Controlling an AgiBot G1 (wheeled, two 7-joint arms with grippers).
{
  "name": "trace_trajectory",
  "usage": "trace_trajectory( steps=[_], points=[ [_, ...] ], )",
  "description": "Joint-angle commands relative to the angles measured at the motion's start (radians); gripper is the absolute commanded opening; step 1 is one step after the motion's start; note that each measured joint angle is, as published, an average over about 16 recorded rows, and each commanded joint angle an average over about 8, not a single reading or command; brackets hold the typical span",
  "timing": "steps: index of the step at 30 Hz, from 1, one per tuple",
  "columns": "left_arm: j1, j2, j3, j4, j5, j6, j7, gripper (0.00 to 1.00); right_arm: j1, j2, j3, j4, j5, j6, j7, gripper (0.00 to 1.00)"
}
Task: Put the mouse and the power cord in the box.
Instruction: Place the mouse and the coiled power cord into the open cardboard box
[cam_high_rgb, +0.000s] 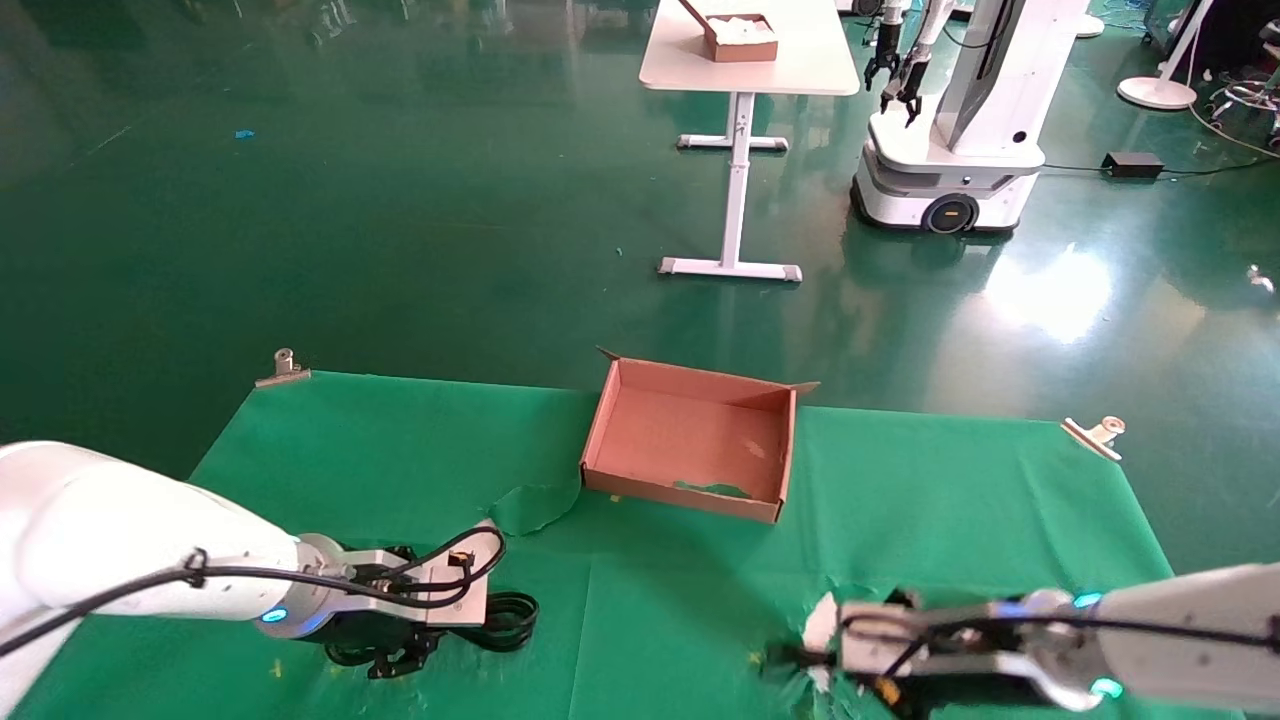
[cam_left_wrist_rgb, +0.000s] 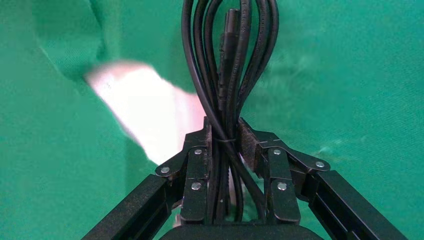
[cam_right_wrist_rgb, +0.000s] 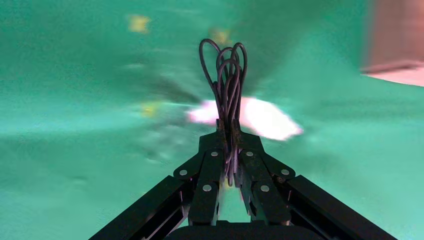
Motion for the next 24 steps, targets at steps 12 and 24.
trace_trajectory(
  steps=[12, 24],
  points=[
    [-0.121, 0.15, -0.057, -0.003, -0.091, -0.115, 0.093, 0.0, 0.125, 0.092, 0.091, -0.018, 0.032, 0.033, 0.03, 0.0],
    [-0.099, 0.287, 0.217, 0.243, -0.064, -0.653, 0.421, 0.58, 0.188, 0.193, 0.133, 0.037, 0.025, 0.005, 0.097, 0.0]
  ],
)
